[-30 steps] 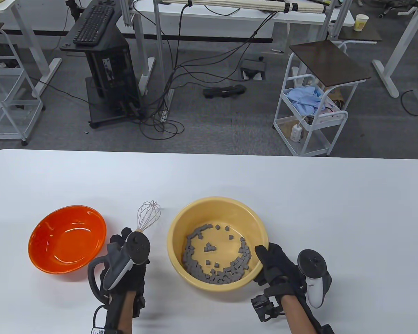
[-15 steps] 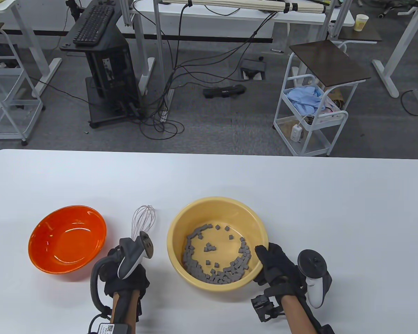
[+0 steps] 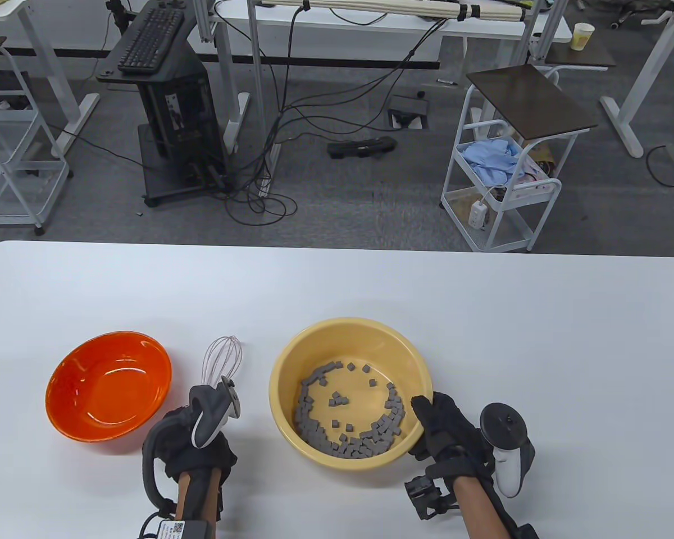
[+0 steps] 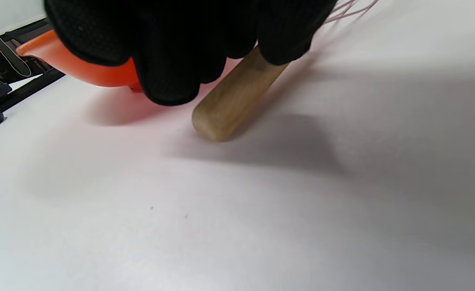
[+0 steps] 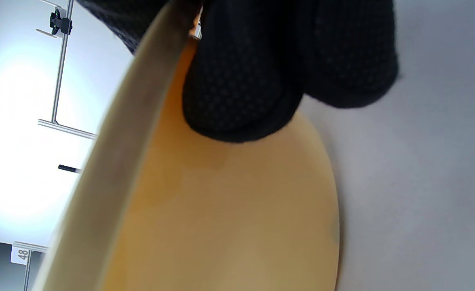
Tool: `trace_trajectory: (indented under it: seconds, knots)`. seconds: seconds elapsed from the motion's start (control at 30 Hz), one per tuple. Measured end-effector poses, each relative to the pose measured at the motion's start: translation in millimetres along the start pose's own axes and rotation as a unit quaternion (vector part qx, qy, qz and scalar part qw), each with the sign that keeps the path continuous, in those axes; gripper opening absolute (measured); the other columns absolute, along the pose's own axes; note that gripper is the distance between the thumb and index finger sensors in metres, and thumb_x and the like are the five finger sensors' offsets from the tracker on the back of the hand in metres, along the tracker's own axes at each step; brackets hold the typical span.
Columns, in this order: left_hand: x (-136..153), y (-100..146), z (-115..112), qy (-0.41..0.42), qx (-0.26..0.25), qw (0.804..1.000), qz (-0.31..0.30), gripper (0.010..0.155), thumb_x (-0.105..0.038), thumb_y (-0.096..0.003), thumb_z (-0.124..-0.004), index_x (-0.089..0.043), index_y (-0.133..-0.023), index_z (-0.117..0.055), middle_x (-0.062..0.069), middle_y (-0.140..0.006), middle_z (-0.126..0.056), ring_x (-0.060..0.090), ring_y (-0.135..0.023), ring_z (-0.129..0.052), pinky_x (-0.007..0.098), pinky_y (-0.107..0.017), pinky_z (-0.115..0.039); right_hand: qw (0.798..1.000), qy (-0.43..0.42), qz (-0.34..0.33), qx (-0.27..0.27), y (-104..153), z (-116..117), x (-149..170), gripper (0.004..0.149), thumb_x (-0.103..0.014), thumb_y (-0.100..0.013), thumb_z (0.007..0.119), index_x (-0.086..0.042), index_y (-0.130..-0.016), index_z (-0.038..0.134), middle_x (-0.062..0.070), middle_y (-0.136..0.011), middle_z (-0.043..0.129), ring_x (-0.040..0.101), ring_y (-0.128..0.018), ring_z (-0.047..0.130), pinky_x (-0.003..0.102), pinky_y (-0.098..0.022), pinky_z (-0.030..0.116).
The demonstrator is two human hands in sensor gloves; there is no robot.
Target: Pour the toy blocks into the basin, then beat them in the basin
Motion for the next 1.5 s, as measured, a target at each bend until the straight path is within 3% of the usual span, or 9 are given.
trace_trajectory:
  seconds: [0.27, 0.47, 0.67, 0.77, 0.9, 1.0, 1.1, 1.23, 1.5]
  knots:
    - [-11.8, 30.8, 34.1, 0.041, -0.074, 0.994, -0.067, 0.062, -0.038, -0.0720, -0.066, -0.001, -0.120, -0.051, 0.035, -0.112, -0.064, 0.036, -0.090, -0.086, 0.062, -0.069, -0.071, 1.000, 0.022, 0.006, -0.013, -1.0, -4.8, 0.4, 0.062, -0.045, -0.071, 0.068, 0.003, -0.106, 0.051, 0.029, -0.076, 0.080, 0.027, -0.038, 0.100, 0.042, -0.036, 0.087]
    - [-19.6, 56.7, 59.6, 0.109, -0.218, 0.961, -0.132, 0.060, -0.038, -0.0716, -0.061, -0.003, -0.119, -0.051, 0.034, -0.113, -0.059, 0.036, -0.092, -0.083, 0.061, -0.069, -0.070, 0.999, 0.011, 0.027, 0.015, -0.3, -32.6, 2.9, 0.068, -0.054, -0.071, 0.060, 0.002, -0.109, 0.050, 0.034, -0.081, 0.076, 0.032, -0.043, 0.099, 0.045, -0.040, 0.085]
    - [-16.7, 59.1, 62.6, 0.169, -0.312, 0.909, -0.220, 0.061, -0.041, -0.0702, -0.061, -0.008, -0.120, -0.049, 0.028, -0.120, -0.054, 0.045, -0.109, -0.068, 0.076, -0.075, -0.054, 0.993, 0.031, -0.007, 0.112, 6.8, -81.6, -7.7, 0.062, -0.051, -0.071, 0.060, -0.003, -0.109, 0.052, 0.034, -0.085, 0.074, 0.035, -0.046, 0.097, 0.046, -0.040, 0.083]
    - [-17.2, 57.6, 59.5, 0.183, -0.313, 0.896, -0.254, 0.062, -0.044, -0.0696, -0.060, -0.012, -0.121, -0.045, 0.025, -0.124, -0.048, 0.049, -0.116, -0.055, 0.081, -0.075, -0.042, 0.982, 0.063, -0.074, 0.159, 12.9, -101.3, -22.7, 0.055, -0.043, -0.071, 0.064, -0.005, -0.109, 0.054, 0.033, -0.087, 0.074, 0.037, -0.048, 0.097, 0.046, -0.039, 0.083]
    - [-20.3, 54.3, 54.2, 0.170, -0.297, 0.900, -0.271, 0.066, -0.048, -0.0693, -0.058, -0.015, -0.123, -0.039, 0.026, -0.129, -0.035, 0.055, -0.119, -0.032, 0.083, -0.074, -0.026, 0.957, 0.144, -0.151, 0.202, 23.9, -116.2, -44.0, 0.049, -0.036, -0.070, 0.067, -0.009, -0.109, 0.057, 0.033, -0.095, 0.069, 0.043, -0.062, 0.092, 0.053, -0.049, 0.079]
    - [-23.3, 53.9, 51.5, 0.161, -0.292, 0.899, -0.283, 0.069, -0.051, -0.0689, -0.056, -0.018, -0.124, -0.033, 0.026, -0.131, -0.028, 0.057, -0.119, -0.020, 0.084, -0.073, -0.018, 0.924, 0.244, -0.209, 0.209, 31.8, -117.4, -60.7, 0.048, -0.033, -0.069, 0.068, -0.015, -0.112, 0.057, 0.027, -0.113, 0.053, 0.053, -0.092, 0.068, 0.072, -0.070, 0.053]
    - [-24.9, 54.1, 49.7, 0.156, -0.291, 0.898, -0.290, 0.072, -0.055, -0.0684, -0.054, -0.019, -0.125, -0.027, 0.026, -0.131, -0.020, 0.059, -0.118, -0.012, 0.084, -0.071, -0.013, 0.889, 0.334, -0.220, 0.223, 35.7, -117.1, -63.5, 0.052, -0.040, -0.068, 0.068, -0.023, -0.114, 0.054, 0.020, -0.123, 0.038, 0.056, -0.106, 0.033, 0.078, -0.073, 0.026]
    - [-22.8, 51.3, 47.2, 0.155, -0.294, 0.898, -0.287, 0.077, -0.060, -0.0672, -0.051, -0.018, -0.125, -0.020, 0.027, -0.131, -0.013, 0.061, -0.115, -0.005, 0.085, -0.069, -0.010, 0.898, 0.351, -0.191, 0.182, 28.9, -115.5, -51.4, 0.061, -0.047, -0.068, 0.067, -0.027, -0.119, 0.040, 0.015, -0.126, 0.016, 0.052, -0.106, 0.001, 0.076, -0.071, 0.002]
    - [-18.3, 39.7, 38.3, 0.172, -0.286, 0.900, -0.279, 0.080, -0.061, -0.0672, -0.049, -0.015, -0.125, -0.017, 0.031, -0.130, -0.013, 0.064, -0.114, -0.008, 0.088, -0.067, -0.013, 0.902, 0.363, -0.175, 0.154, 20.4, -109.4, -35.4, 0.064, -0.048, -0.068, 0.067, -0.028, -0.119, 0.033, 0.015, -0.126, 0.014, 0.049, -0.108, 0.000, 0.075, -0.071, 0.000]
Point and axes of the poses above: the tracker on the back of each hand, its own x axis roughly to the little-finger side, its own y axis roughly from the fingertips to the wrist, z = x × y, the point moved 5 cm from there along -y, roughly from the wrist to the fingertips
